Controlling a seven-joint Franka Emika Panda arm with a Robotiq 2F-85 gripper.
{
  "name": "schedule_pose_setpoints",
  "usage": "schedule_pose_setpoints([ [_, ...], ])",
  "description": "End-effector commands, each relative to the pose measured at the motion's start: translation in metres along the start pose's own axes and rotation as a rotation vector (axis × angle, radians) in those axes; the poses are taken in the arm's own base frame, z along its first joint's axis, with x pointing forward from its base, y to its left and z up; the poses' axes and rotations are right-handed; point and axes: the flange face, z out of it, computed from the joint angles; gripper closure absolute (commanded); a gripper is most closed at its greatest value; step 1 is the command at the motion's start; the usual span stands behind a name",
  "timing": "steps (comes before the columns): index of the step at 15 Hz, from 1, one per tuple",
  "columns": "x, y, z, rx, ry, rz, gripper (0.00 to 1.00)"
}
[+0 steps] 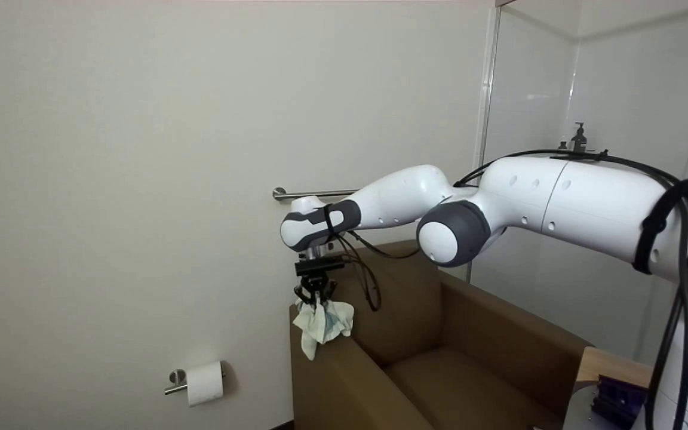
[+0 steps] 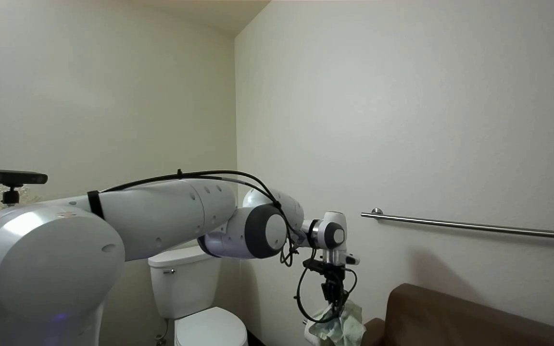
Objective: Wipe the sofa with the cloth
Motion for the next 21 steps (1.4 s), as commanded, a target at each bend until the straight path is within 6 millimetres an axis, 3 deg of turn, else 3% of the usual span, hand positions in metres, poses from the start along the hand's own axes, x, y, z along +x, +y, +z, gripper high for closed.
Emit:
schedule_pose_setpoints([
  [1,-0.012,0.005,-0.005,-0.072,-0.069,0.079,0.91],
  [5,-0.022,0.005,-0.001,-0.091,-0.144,0.172,0.91],
  [11,-0.023,0.001,-0.002,-0.089,-0.13,0.364,0.91],
  [14,-0.02,0.002,-0.01,-0.082,-0.112,0.309,0.91],
  [15,-0.018,-0.002,0.005,-0.085,-0.094,0.319,0.86],
  [18,-0.017,-0.003,-0.001,-0.079,-0.089,0.319,0.86],
  [19,-0.02,-0.003,0.001,-0.105,-0.089,0.318,0.92],
  [21,-0.024,-0.001,0.005,-0.13,-0.106,0.319,0.91],
])
